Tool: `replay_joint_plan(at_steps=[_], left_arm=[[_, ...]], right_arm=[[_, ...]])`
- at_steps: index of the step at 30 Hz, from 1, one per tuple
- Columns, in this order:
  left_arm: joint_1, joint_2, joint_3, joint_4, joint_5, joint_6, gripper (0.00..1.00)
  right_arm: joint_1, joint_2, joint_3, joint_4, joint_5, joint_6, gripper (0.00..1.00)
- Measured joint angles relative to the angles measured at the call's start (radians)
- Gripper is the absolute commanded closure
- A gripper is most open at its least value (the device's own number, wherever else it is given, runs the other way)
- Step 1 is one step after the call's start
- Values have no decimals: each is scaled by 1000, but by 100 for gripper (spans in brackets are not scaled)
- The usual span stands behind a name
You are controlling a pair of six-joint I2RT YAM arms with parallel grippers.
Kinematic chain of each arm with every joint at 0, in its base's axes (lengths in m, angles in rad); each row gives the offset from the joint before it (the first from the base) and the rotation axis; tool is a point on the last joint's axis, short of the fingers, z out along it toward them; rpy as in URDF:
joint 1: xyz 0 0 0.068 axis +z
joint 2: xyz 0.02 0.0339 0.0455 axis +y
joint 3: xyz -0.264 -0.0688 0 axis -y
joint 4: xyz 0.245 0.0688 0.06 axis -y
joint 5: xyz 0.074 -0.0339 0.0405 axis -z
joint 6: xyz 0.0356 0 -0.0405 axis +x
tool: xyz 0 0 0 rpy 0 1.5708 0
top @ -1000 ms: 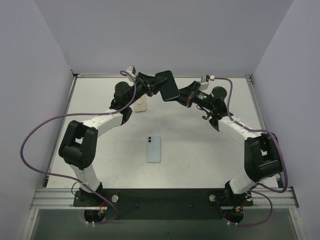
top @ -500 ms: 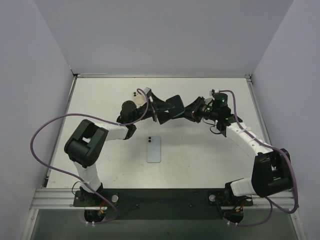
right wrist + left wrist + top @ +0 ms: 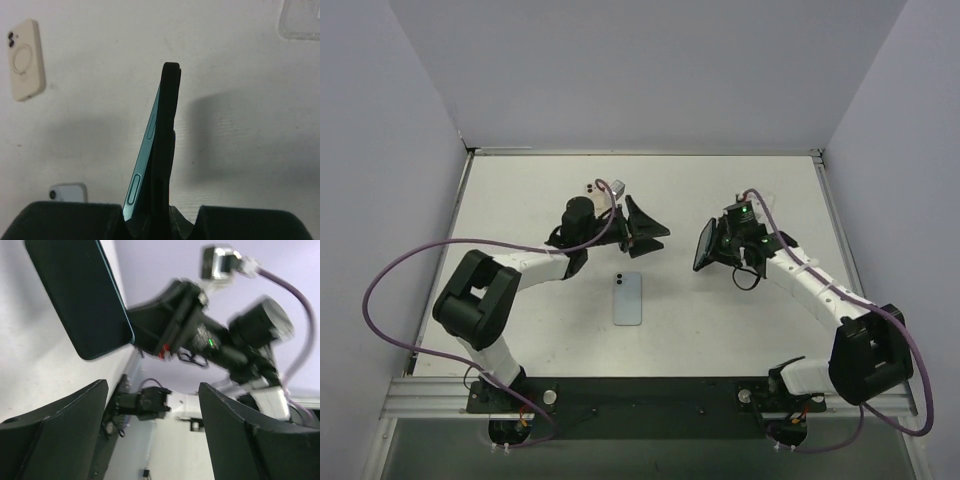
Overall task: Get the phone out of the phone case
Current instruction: Remove the phone case from the phone.
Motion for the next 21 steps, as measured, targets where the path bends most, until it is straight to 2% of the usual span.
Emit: replay_joint_plan(at_steps=[3,7,12,21], left_arm=[[-35,0,115,-299,-77,186,16],[-76,16,198,-493,-146,328,17],[-81,88,201,-565,-197,383,19],[-80,236,201,-537,-206,390,24]], right_arm=[[117,11,0,-40,171,-72,100],[218,93,2,-40,303,-122,100],[251,206,2,-16,362,-135,100],[263,254,10,32,374,-131,100]])
